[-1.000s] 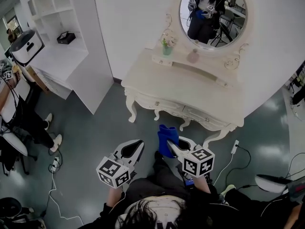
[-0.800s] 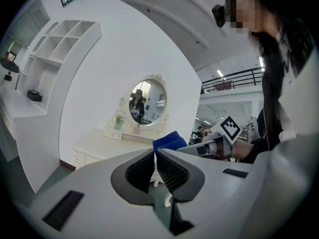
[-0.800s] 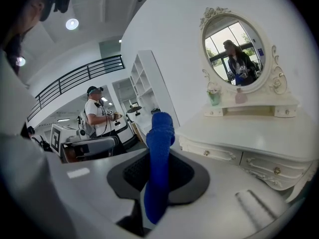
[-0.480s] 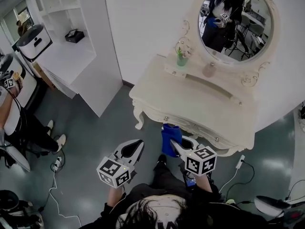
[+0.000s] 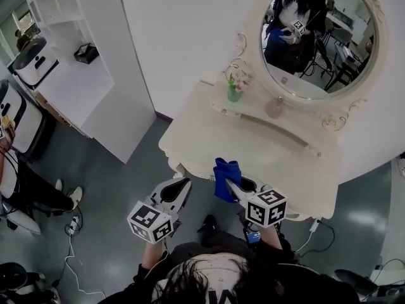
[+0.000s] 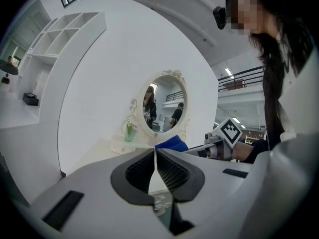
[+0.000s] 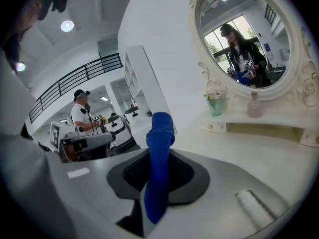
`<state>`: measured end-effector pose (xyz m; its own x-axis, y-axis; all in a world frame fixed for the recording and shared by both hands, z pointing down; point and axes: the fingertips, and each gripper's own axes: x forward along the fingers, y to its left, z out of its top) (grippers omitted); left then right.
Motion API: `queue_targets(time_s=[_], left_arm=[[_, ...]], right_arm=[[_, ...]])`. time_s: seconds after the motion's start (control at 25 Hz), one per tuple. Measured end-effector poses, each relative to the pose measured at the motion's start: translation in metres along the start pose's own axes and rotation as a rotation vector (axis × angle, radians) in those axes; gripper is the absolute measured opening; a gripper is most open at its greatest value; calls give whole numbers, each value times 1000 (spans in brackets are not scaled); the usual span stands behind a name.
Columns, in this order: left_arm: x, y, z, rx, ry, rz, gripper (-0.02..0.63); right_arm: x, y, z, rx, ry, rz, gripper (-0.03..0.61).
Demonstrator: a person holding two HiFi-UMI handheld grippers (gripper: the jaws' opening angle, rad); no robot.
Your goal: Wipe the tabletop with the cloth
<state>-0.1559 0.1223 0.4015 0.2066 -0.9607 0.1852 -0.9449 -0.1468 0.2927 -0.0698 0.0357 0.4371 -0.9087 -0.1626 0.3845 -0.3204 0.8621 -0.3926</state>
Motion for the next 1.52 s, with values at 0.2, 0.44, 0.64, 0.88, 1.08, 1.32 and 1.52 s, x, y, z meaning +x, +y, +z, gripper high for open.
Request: queue_targets(time_s=[0.2,0.44,0.64,0.88,1.08,1.32,1.52], left_arm=[[33,7,10,16,2,-1,-3],[52,14,15,29,26,18,-3],[65,8,19,41,36,9,-3],[72,6,12,48,76,0,-3],[79,14,10,52,105,-20,-3],[100,40,14,45,128,-62,-3],[118,70,21,45,155,-110,-3]], right_arm=[[9,-30,16,4,-6,2,80],[11,-47,25,25,-21,18,80],[9,-61,30,39,-30,10,80],[9,-68,25,67,-33,8,80],[16,-77,23,97,-40,-14,80],[36,-92,26,125,-29,-61,80],[66,-106,35,155,-23,-110,80]])
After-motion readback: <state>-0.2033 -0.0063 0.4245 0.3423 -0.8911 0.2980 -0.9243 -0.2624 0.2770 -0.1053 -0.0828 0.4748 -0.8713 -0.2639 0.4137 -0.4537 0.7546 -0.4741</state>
